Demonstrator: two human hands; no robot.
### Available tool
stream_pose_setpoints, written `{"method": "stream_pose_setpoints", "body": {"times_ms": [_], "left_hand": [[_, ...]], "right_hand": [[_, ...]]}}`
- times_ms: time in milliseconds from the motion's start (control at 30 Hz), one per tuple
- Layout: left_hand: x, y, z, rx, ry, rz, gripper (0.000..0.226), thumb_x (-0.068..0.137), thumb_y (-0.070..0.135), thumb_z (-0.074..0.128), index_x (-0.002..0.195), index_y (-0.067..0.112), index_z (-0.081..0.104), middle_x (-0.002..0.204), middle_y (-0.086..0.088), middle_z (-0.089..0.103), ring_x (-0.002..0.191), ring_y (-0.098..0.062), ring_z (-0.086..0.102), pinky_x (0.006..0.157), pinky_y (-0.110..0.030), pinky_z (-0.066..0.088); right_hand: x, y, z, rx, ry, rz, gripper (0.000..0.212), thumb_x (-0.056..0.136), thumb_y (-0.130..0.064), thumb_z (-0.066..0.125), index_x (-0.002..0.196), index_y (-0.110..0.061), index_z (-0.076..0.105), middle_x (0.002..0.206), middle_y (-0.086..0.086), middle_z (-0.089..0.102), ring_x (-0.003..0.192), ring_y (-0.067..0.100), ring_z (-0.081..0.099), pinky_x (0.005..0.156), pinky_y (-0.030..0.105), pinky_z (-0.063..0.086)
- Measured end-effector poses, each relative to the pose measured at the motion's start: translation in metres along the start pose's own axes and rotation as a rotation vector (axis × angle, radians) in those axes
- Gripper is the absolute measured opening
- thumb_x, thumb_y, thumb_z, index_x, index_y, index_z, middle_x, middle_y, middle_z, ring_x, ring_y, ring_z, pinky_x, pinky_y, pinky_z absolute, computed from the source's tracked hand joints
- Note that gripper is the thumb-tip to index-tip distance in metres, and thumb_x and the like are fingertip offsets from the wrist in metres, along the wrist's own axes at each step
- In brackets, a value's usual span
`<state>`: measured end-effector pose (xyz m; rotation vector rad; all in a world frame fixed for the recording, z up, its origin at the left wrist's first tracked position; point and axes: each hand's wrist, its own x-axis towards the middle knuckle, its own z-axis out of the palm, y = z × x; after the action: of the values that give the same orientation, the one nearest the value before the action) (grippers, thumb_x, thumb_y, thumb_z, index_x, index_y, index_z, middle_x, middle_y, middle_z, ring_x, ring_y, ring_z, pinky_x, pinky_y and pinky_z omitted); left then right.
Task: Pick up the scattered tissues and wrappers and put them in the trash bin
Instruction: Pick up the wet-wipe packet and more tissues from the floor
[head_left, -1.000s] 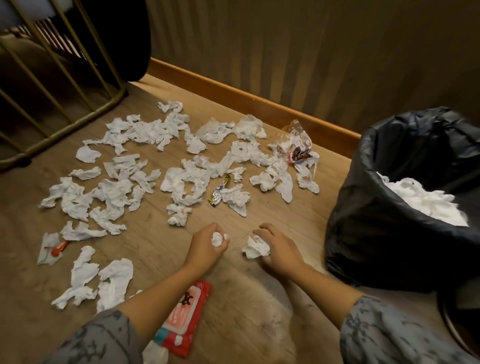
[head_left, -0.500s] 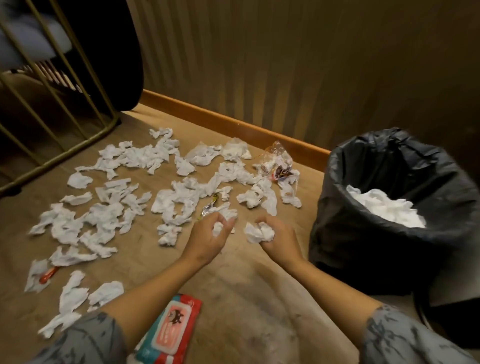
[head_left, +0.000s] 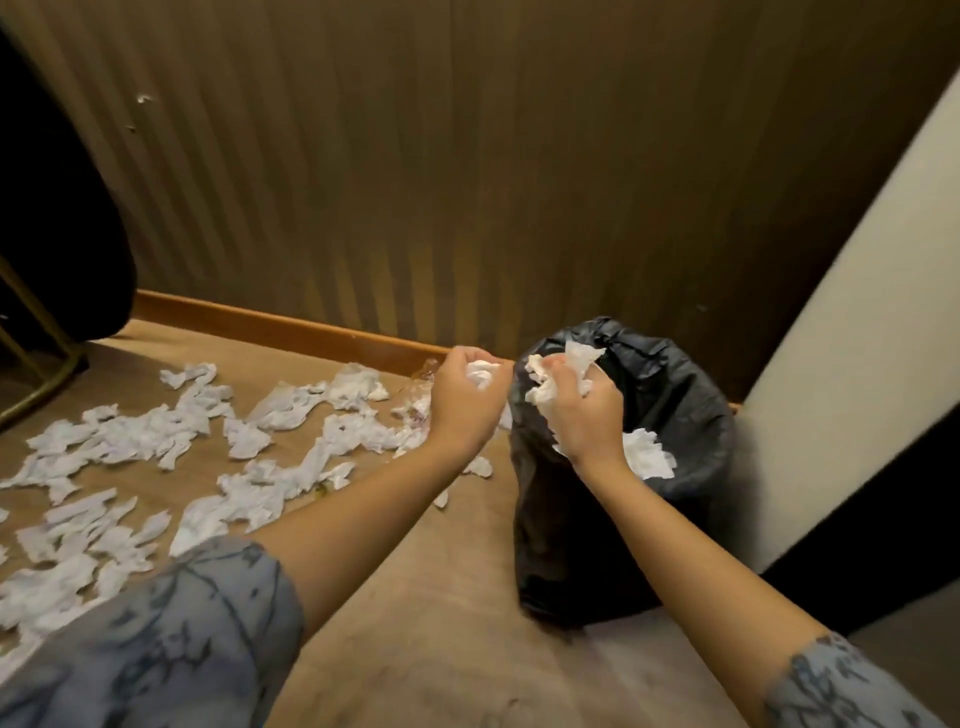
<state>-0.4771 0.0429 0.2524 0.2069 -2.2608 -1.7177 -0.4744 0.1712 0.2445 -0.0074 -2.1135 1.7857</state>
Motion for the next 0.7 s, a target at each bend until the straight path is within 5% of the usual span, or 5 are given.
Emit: {"method": "stream_pose_setpoints", "body": {"times_ms": [167,300,533,700], "left_hand": [[0.012,0.012,0.071,-0.046,-0.141,-0.004,0.035,0.091,0.051,0.052,0.105,0.020,0.052,0.105,0.001,0.059,0.097,-0.013,0.057,0.089,-0.035,0.050],[0.010,0.011,0.086,-0.089,-0.230,-0.034,0.033,0.097,0.048,0.043,0.111,0.019,0.052,0.101,0.004,0.059,0.094,-0.010,0.057,0.080,-0.024,0.046],[0.015,-0.011,-0.003,-0.015,-0.160,0.053,0.013,0.094,0.025,0.058,0.104,0.018,0.063,0.098,0.000,0.067,0.092,-0.013,0.064,0.076,-0.026,0.055],[-0.010,-0.036,-0.117,0.033,-0.057,0.032,0.014,0.093,0.020,0.061,0.106,0.016,0.062,0.098,-0.006,0.069,0.086,-0.015,0.070,0.074,-0.026,0.056]], "right_hand": [[0.030,0.022,-0.041,-0.214,0.040,0.145,0.023,0.091,-0.040,0.061,0.097,-0.018,0.061,0.102,0.001,0.064,0.095,0.016,0.059,0.075,0.023,0.045],[0.029,0.044,-0.057,-0.268,0.081,0.165,0.050,0.084,-0.049,0.067,0.126,-0.024,0.055,0.130,-0.002,0.056,0.122,0.016,0.048,0.102,0.038,0.044],[0.010,0.018,-0.023,-0.188,0.071,-0.046,0.015,0.092,-0.020,0.061,0.107,-0.019,0.064,0.109,-0.002,0.062,0.105,0.012,0.056,0.091,0.028,0.047],[-0.028,-0.018,0.059,-0.078,-0.248,-0.265,0.008,0.093,-0.017,0.062,0.100,-0.018,0.066,0.089,-0.006,0.067,0.082,0.004,0.062,0.070,0.013,0.051]]}}
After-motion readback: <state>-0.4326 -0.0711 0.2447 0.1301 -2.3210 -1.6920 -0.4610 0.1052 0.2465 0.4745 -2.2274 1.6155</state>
